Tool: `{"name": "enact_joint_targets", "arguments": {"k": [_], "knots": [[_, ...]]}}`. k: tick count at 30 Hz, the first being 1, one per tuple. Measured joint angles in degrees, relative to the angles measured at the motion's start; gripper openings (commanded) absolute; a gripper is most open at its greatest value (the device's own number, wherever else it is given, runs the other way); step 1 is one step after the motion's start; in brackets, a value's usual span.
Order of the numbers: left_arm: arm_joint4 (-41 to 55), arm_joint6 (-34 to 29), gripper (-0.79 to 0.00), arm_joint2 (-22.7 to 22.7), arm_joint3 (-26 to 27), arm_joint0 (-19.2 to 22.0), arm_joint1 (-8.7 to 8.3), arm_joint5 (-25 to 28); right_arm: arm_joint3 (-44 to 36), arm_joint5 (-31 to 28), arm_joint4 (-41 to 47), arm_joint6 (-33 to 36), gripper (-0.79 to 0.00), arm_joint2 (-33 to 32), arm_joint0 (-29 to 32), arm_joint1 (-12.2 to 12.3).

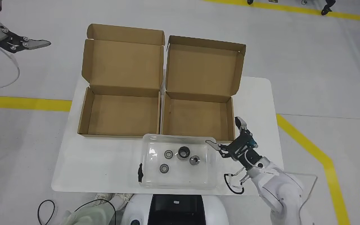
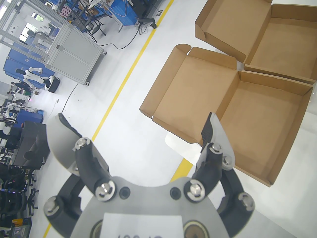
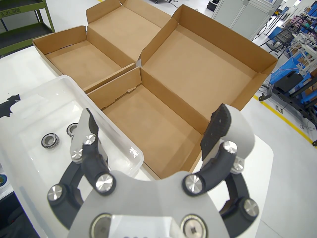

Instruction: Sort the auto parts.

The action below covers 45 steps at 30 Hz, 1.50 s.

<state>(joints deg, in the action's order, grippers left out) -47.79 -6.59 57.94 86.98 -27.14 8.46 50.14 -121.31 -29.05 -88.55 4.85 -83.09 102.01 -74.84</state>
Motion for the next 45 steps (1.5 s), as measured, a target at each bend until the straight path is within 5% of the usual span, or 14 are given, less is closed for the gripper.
{"name": "enact_joint_targets", "arguments": {"k": [6, 11, 18, 32, 40, 45], "knots": [[0.00, 0.00, 0.000, 0.00, 0.00, 0.00, 0.00, 0.00, 2.14, -3.28, 0.89, 1.73, 0.000, 1.74, -2.88, 0.22], [0.00, 0.00, 0.000, 0.00, 0.00, 0.00, 0.00, 0.00, 5.57, -13.44, 3.80, 9.50, 0.000, 5.01, -8.74, 0.70], [0.00, 0.00, 0.000, 0.00, 0.00, 0.00, 0.00, 0.00, 7.26, -17.84, 6.66, 17.85, 0.000, 9.60, -13.66, 0.92], [0.00, 0.00, 0.000, 0.00, 0.00, 0.00, 0.00, 0.00, 8.20, -19.28, 8.04, 30.49, 0.000, 17.99, -18.51, 1.33], [0.00, 0.00, 0.000, 0.00, 0.00, 0.00, 0.00, 0.00, 8.89, -17.13, 10.32, 36.30, -0.188, 19.70, -18.77, 1.71], [0.00, 0.00, 0.000, 0.00, 0.00, 0.00, 0.00, 0.00, 10.89, -15.97, 12.57, 40.67, -0.151, 20.64, -19.28, 1.98]]}}
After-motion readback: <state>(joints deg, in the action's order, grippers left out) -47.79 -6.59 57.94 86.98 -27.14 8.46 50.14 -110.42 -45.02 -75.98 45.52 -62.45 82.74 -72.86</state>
